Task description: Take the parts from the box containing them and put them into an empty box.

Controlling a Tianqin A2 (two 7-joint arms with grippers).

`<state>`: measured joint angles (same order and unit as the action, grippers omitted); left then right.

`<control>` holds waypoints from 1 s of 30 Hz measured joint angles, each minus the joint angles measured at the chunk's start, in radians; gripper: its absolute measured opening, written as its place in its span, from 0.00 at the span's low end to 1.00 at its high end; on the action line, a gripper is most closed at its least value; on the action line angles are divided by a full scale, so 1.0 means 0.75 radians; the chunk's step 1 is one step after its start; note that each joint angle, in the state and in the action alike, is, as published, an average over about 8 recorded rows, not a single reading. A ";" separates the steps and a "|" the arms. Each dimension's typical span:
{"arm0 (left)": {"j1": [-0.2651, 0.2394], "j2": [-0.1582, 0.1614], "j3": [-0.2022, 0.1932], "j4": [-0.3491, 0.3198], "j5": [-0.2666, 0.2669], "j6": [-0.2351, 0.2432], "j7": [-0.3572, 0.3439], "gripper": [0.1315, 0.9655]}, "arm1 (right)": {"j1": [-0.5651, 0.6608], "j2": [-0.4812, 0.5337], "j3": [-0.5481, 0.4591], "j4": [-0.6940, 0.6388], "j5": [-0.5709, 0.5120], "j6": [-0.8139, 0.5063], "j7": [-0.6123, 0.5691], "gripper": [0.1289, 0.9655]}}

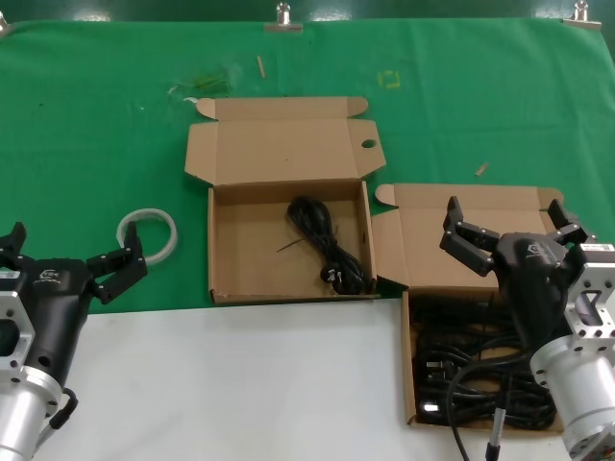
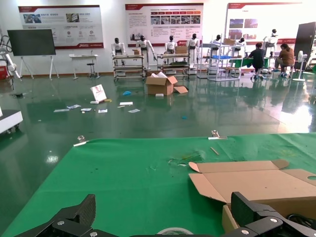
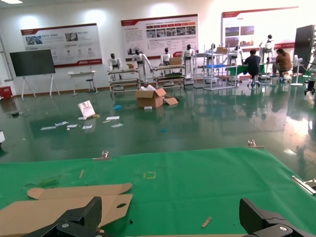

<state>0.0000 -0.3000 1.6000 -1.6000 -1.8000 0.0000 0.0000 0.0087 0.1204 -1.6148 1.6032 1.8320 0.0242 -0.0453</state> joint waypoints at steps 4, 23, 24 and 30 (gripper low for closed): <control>0.000 0.000 0.000 0.000 0.000 0.000 0.000 1.00 | 0.000 0.000 0.000 0.000 0.000 0.000 0.000 1.00; 0.000 0.000 0.000 0.000 0.000 0.000 0.000 1.00 | 0.000 0.000 0.000 0.000 0.000 0.000 0.000 1.00; 0.000 0.000 0.000 0.000 0.000 0.000 0.000 1.00 | 0.000 0.000 0.000 0.000 0.000 0.000 0.000 1.00; 0.000 0.000 0.000 0.000 0.000 0.000 0.000 1.00 | 0.000 0.000 0.000 0.000 0.000 0.000 0.000 1.00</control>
<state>0.0000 -0.3000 1.6000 -1.6000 -1.8000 0.0000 0.0000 0.0087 0.1204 -1.6148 1.6032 1.8320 0.0242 -0.0453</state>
